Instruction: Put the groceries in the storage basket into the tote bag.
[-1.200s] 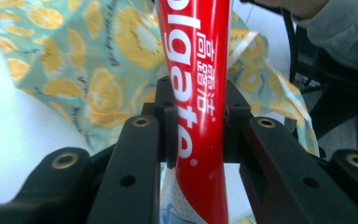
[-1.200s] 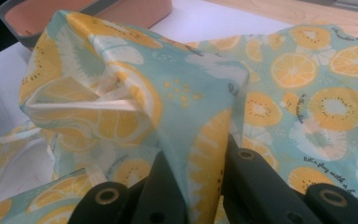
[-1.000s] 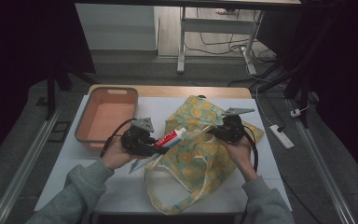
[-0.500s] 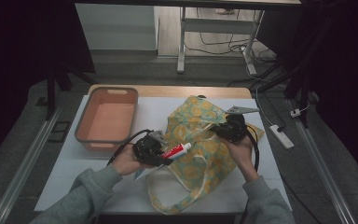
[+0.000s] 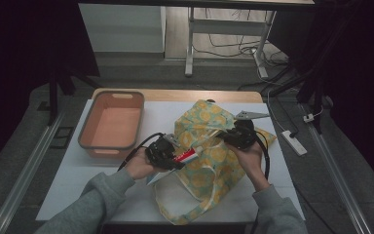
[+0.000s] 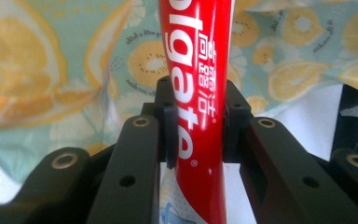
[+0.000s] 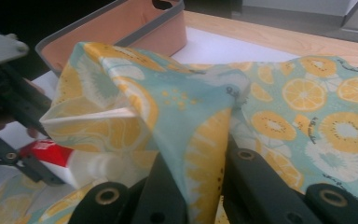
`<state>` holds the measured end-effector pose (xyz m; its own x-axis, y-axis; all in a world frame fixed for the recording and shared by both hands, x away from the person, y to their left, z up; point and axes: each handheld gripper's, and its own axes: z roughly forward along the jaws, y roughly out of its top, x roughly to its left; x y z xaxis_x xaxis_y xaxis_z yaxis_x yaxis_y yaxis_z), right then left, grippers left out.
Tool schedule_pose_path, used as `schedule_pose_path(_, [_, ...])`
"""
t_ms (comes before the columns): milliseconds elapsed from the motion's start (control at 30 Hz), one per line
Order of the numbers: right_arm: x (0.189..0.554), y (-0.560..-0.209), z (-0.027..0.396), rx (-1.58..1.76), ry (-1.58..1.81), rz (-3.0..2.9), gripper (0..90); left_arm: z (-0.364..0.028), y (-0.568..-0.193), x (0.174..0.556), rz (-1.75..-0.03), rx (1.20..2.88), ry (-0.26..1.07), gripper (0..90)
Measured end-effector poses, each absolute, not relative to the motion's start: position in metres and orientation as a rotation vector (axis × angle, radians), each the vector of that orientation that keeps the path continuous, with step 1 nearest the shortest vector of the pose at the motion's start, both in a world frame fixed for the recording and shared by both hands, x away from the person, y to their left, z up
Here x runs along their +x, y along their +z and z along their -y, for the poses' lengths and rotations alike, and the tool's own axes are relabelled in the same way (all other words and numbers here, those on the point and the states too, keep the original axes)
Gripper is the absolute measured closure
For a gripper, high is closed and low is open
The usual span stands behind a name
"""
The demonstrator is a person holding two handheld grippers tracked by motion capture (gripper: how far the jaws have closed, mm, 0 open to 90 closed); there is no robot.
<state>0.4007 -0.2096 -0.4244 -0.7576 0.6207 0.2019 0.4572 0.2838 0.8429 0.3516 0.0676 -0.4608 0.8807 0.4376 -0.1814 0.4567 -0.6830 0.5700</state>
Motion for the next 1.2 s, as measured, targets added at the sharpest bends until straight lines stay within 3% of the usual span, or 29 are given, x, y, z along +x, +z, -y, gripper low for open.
schedule_pose_path(533, [0.397, -0.424, 0.201, 0.983, 1.494, -2.404, 88.4, -0.038, -0.457, 0.37, -0.691, 2.342, -0.072, 73.2])
schedule_pose_path(1200, [0.386, -0.414, 0.198, 0.958, 1.611, -2.375, 88.6, -0.016, -0.48, 0.387, -0.78, 2.333, -0.092, 73.3])
